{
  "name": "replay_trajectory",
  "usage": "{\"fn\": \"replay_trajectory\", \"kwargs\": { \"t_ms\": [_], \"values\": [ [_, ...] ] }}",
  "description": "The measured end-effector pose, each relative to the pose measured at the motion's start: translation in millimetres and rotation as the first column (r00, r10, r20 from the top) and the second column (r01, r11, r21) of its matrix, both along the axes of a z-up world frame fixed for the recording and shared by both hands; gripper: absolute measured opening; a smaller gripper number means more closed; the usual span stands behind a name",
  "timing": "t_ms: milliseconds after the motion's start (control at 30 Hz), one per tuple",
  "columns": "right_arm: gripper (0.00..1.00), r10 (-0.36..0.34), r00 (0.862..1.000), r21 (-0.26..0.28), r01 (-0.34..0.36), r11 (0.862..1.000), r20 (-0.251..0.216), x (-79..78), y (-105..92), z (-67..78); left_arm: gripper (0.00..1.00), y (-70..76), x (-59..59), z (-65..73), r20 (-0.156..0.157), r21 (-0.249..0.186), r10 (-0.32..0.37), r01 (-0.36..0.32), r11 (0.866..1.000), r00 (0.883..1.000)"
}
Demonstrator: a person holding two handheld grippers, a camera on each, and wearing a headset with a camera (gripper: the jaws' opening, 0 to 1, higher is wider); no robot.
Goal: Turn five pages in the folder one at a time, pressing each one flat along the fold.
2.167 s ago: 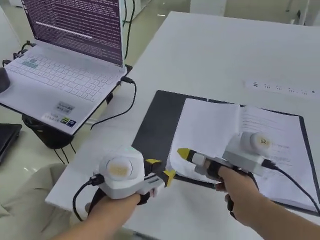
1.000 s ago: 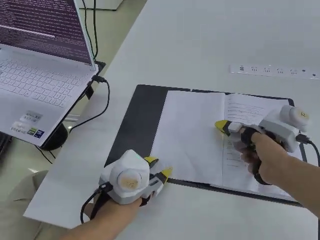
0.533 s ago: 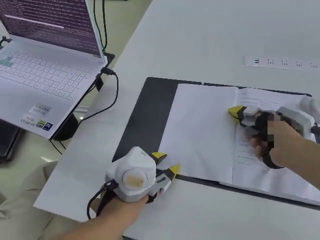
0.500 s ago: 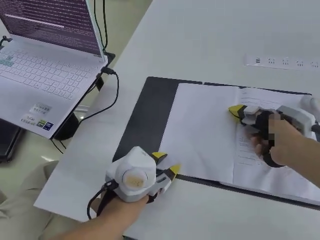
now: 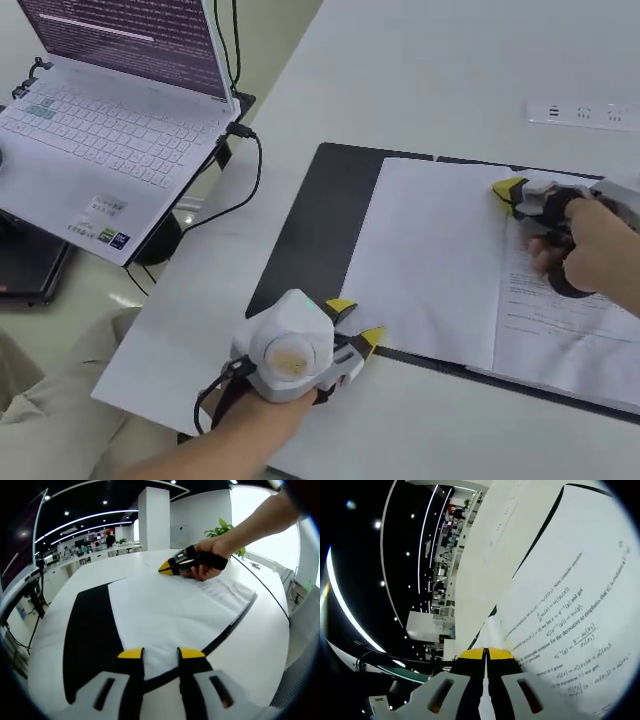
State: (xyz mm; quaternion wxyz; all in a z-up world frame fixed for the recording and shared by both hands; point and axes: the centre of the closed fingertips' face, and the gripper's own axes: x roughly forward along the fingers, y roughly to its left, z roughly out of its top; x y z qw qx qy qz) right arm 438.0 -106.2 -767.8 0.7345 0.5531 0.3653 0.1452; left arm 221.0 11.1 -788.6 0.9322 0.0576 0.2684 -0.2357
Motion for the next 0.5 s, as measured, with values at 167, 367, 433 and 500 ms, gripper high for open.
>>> {"fn": "replay_trajectory", "kwargs": {
  "t_ms": [167,367,433,500],
  "values": [
    [0.00,-0.065,0.998,0.018,0.065,0.998,-0.021,16.6,-6.6,-3.7,0.25,-1.4,0.2,-0.7,0.002,0.000,-0.001,0.001,1.000,1.000],
    [0.00,-0.097,0.995,0.026,0.098,0.995,-0.030,27.3,-10.1,-2.1,0.25,-2.8,0.5,-1.2,0.005,-0.005,0.002,-0.002,1.000,1.000],
    [0.00,-0.097,0.995,0.016,0.098,0.995,-0.029,28.4,-10.1,-2.3,0.25,-3.5,0.4,-0.9,0.006,-0.006,0.002,-0.002,1.000,1.000],
    [0.00,-0.105,0.994,0.019,0.106,0.994,-0.034,28.7,-10.4,-3.0,0.25,-4.2,0.4,-0.6,0.007,-0.005,0.001,-0.001,1.000,1.000]
  ]
}}
